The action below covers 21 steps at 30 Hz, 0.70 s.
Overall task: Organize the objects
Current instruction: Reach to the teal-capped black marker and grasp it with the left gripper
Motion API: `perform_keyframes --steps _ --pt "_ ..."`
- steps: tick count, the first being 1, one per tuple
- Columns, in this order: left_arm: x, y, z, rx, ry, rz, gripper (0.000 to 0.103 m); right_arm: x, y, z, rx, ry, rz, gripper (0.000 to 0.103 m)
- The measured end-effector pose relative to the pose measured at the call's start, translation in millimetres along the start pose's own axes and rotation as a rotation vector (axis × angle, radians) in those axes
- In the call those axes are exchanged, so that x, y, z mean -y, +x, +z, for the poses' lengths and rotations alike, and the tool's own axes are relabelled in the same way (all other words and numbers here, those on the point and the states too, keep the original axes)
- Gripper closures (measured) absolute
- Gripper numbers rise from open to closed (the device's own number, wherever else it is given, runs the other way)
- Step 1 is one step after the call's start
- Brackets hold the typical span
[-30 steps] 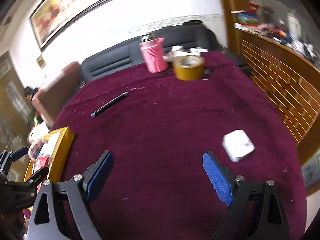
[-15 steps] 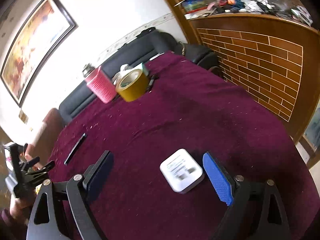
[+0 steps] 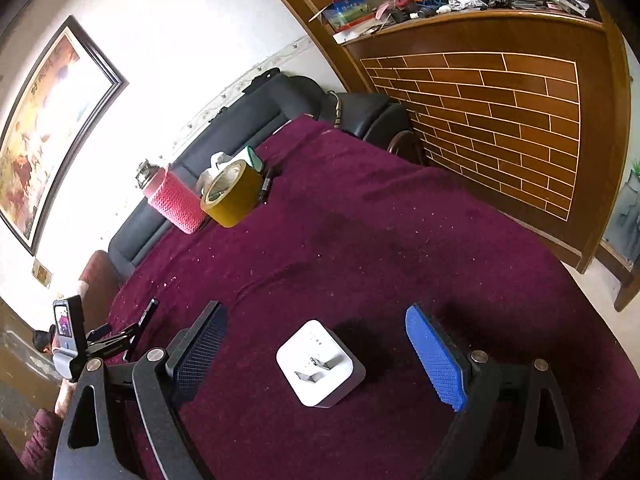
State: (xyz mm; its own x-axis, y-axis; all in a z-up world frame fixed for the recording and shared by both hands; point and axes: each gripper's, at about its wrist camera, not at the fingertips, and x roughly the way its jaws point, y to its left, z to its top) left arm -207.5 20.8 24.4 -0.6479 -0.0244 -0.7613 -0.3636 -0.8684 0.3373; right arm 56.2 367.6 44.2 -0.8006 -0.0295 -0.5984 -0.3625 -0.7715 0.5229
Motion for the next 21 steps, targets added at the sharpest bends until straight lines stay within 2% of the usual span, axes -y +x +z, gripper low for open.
perform_keyframes --steps 2,4,5,6,8,9,14,21 --pt "4.0 4.8 -0.9 -0.024 0.010 -0.012 0.011 0.8 0.2 -0.1 -0.002 0.001 0.001 0.009" --pt "5.5 3.0 -1.0 -0.029 0.012 -0.019 0.017 2.2 0.8 -0.3 -0.004 0.004 -0.001 0.009" --pt "5.6 1.8 -1.1 -0.034 0.003 -0.047 0.035 3.2 1.4 -0.7 -0.008 0.008 0.001 0.009" --pt "5.6 0.6 -1.4 -0.045 -0.017 -0.103 0.063 4.4 2.0 -0.8 -0.011 0.011 -0.002 0.009" --pt "10.9 -0.6 -2.5 -0.074 -0.017 -0.103 0.084 7.1 3.3 -0.7 -0.017 0.021 -0.005 0.009" --pt "17.2 -3.2 -5.0 -0.073 0.005 -0.103 0.088 9.2 3.5 -0.2 -0.018 0.029 -0.005 0.009" --pt "30.0 -23.0 -19.7 -0.089 -0.008 -0.120 0.089 22.6 2.5 2.4 -0.024 0.083 0.010 0.009" --pt "63.8 -78.8 -69.3 -0.108 -0.048 -0.200 0.089 28.0 11.6 0.5 -0.085 0.120 0.041 0.009"
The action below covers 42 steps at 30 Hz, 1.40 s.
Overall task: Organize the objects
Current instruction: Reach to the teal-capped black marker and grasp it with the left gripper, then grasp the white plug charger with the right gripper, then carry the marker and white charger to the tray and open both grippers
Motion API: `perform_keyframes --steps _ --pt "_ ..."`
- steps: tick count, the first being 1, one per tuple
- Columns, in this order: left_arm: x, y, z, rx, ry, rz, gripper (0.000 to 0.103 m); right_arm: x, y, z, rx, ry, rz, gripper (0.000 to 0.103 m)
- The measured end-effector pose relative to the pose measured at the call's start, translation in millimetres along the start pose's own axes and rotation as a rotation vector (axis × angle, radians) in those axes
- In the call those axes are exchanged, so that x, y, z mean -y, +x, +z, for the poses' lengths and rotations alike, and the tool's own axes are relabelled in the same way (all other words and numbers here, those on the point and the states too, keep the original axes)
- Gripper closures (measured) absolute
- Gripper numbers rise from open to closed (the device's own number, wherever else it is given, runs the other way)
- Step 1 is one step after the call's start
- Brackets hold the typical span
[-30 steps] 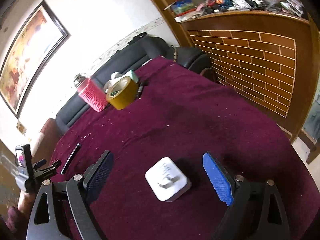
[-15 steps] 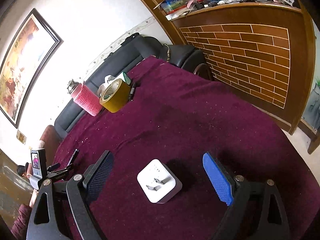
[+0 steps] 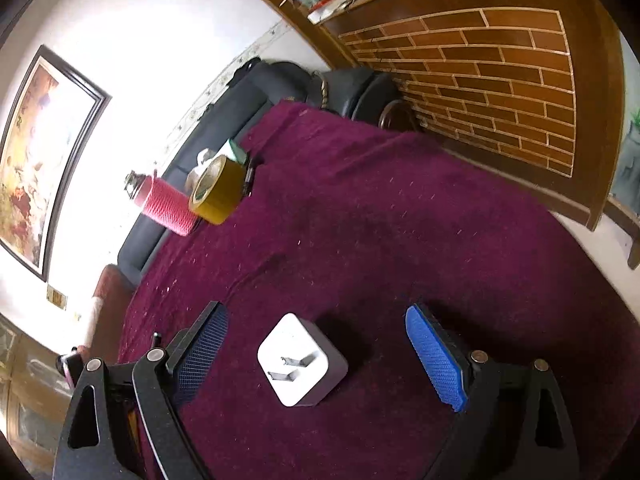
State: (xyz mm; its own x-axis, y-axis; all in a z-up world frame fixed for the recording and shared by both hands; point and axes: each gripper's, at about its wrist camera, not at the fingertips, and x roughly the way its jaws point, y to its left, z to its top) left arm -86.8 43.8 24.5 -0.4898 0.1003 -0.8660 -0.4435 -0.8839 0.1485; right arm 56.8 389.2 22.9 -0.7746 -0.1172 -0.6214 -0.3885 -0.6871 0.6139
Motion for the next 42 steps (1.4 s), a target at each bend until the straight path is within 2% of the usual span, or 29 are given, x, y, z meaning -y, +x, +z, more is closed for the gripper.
perform_keyframes --steps 4,8,11,14,15,16,17,19,20,21,26,31,37,42 --pt "27.2 -14.0 -27.0 0.026 -0.002 -0.025 0.089 -14.0 8.4 -6.9 -0.036 -0.081 -0.036 0.010" --pt "51.5 -19.0 -35.3 0.083 0.058 0.068 0.089 -33.1 16.4 -17.7 -0.053 -0.213 -0.107 0.010" --pt "53.6 -23.2 -38.6 0.080 0.061 0.050 0.089 -41.5 21.5 -23.9 -0.045 -0.293 -0.168 0.009" --pt "47.2 -35.9 -46.4 0.078 0.012 0.025 0.089 -48.3 26.5 -27.7 -0.051 -0.358 -0.221 0.012" --pt "45.1 -41.5 -49.8 0.083 0.001 0.016 0.089 -51.1 27.5 -29.7 -0.054 -0.380 -0.236 0.022" --pt "44.7 -48.5 -54.4 0.096 -0.001 0.015 0.089 -53.4 28.5 -31.1 -0.056 -0.400 -0.259 0.039" --pt "44.2 -56.3 -59.0 0.109 -0.001 0.017 0.089 -56.9 29.8 -33.4 -0.059 -0.431 -0.295 0.045" --pt "43.0 -72.1 -69.1 0.134 -0.007 0.011 0.089 -61.1 30.6 -36.1 -0.073 -0.466 -0.321 0.052" --pt "42.1 -78.7 -73.4 0.144 -0.014 0.006 0.089 -61.2 29.6 -36.8 -0.083 -0.466 -0.320 0.059" --pt "40.3 -86.1 -77.8 0.154 -0.022 -0.002 0.089 -61.1 27.8 -37.0 -0.090 -0.461 -0.315 0.060" --pt "30.9 -115.8 -98.8 0.196 -0.077 -0.044 0.089 -53.5 7.6 -40.9 -0.133 -0.368 -0.216 0.060" --pt "20.4 -144.1 -121.6 0.238 -0.119 -0.067 0.089 -64.1 -16.5 -55.5 -0.144 -0.346 -0.133 0.060" --pt "2.1 -178.3 -161.8 0.280 -0.171 -0.082 0.089 -99.4 -43.4 -81.9 -0.155 -0.376 -0.038 0.060" --pt "-28.7 -208.7 -197.8 0.319 -0.229 -0.047 0.089 -145.9 -55.3 -110.8 -0.173 -0.443 0.042 0.060"
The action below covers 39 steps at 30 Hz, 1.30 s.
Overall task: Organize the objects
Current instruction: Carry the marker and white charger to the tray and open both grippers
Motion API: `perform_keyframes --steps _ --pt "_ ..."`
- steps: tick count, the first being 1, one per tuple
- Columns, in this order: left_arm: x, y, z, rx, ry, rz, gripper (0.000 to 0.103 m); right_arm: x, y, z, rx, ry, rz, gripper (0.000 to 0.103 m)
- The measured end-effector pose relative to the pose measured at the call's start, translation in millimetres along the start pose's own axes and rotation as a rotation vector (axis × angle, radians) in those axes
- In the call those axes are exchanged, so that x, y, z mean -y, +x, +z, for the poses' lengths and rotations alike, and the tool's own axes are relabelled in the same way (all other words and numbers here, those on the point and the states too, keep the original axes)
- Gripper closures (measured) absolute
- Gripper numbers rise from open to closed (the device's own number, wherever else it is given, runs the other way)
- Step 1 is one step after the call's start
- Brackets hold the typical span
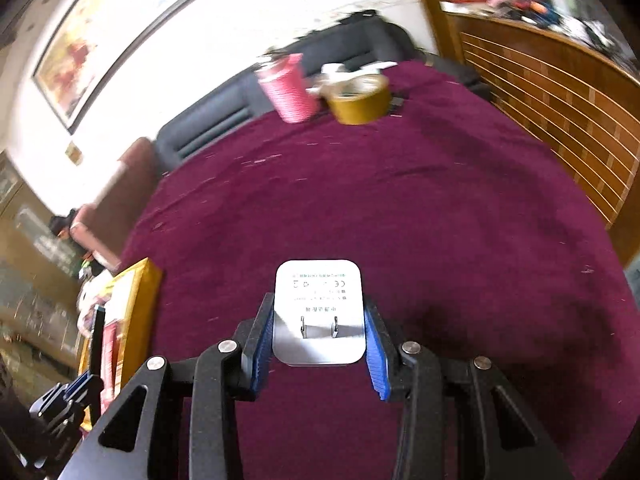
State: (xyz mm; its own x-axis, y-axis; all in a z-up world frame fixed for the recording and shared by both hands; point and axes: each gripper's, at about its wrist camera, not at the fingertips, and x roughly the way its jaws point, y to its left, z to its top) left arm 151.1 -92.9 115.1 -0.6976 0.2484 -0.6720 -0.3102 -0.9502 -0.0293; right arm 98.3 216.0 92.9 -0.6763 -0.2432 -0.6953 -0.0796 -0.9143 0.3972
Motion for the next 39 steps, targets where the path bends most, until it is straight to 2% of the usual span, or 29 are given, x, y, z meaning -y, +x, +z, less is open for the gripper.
perform_keyframes --steps 8,14,18,22,27,33,35,39 --pt "-74.0 -40.7 -25.1 0.041 -0.109 0.135 0.089 -111.2 7.1 -16.0 -0.057 -0.145 0.171 0.059" --pt "-129.7 -34.7 -40.1 0.003 -0.173 0.222 0.089 -188.7 34.6 -32.3 -0.163 -0.225 0.307 0.059" --pt "-163.6 -19.1 -45.8 -0.039 -0.208 0.262 0.089 -230.6 54.8 -47.5 -0.228 -0.273 0.356 0.059" --pt "-192.0 -2.6 -50.6 -0.081 -0.250 0.266 0.089 -270.2 74.3 -66.5 -0.292 -0.323 0.398 0.059" --pt "-204.9 14.3 -54.4 -0.113 -0.276 0.263 0.089 -309.7 98.1 -90.8 -0.361 -0.381 0.437 0.059" --pt "-214.7 21.1 -58.1 -0.105 -0.302 0.236 0.088 -346.5 126.8 -116.2 -0.448 -0.447 0.450 0.059" --pt "-220.3 21.3 -59.2 -0.095 -0.327 0.199 0.088 -352.9 132.4 -121.2 -0.441 -0.473 0.421 0.059" --pt "-223.5 18.1 -57.9 -0.062 -0.347 0.171 0.089 -354.7 143.9 -127.1 -0.466 -0.469 0.411 0.058"
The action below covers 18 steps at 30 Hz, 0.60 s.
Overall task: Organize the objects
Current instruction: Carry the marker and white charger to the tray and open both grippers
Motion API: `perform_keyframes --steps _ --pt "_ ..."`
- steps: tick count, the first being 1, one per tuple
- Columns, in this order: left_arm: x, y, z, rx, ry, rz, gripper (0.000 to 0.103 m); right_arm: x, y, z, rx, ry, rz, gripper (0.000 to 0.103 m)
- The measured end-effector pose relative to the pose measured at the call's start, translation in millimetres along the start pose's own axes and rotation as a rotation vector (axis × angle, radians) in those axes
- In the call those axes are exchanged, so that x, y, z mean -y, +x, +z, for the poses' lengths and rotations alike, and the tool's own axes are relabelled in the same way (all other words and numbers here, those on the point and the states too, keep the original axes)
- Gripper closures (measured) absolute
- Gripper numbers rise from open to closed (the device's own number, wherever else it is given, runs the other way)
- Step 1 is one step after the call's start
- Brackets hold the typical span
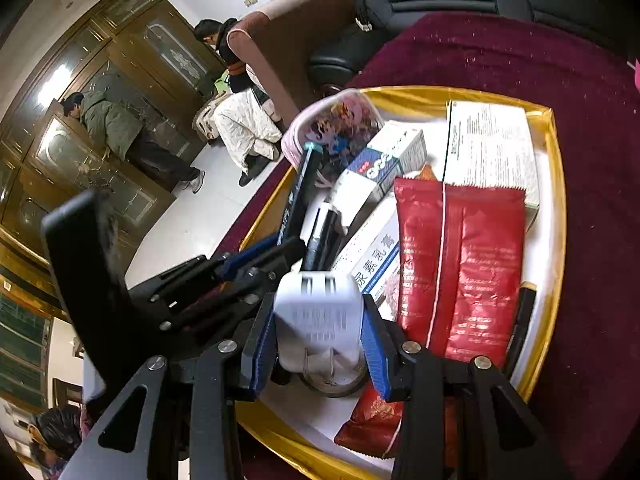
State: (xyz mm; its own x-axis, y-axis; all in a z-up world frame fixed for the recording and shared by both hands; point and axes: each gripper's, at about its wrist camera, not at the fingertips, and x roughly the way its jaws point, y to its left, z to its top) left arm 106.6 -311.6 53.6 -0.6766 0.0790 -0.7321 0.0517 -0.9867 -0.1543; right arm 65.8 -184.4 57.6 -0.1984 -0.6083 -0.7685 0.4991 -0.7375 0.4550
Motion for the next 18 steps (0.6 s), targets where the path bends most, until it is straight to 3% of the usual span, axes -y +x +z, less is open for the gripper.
perform_keyframes --steps 5,7,9,12,17,18 --pt "-4.5 -23.4 7.0 0.096 -0.034 -0.057 0.085 -1.8 0.6 -7.0 0.005 -0.020 -0.018 0.059" --pt "-6.8 -35.9 11.3 0.136 -0.055 -0.061 0.070 -6.4 1.1 -8.3 0.016 -0.046 -0.042 0.058" --pt "-7.4 -49.8 14.3 0.187 -0.069 -0.049 0.043 -11.9 3.0 -10.4 0.022 -0.078 -0.059 0.058" --pt "-4.8 -69.9 17.8 0.259 -0.066 0.006 0.022 -21.6 6.1 -16.2 0.027 -0.127 -0.083 0.057" --pt "3.4 -84.2 23.3 0.287 -0.048 0.111 0.010 -29.7 12.3 -23.8 0.031 -0.187 -0.123 0.056" --pt "5.6 -86.4 23.4 0.292 -0.047 0.132 0.009 -29.3 13.0 -25.6 0.027 -0.191 -0.118 0.051"
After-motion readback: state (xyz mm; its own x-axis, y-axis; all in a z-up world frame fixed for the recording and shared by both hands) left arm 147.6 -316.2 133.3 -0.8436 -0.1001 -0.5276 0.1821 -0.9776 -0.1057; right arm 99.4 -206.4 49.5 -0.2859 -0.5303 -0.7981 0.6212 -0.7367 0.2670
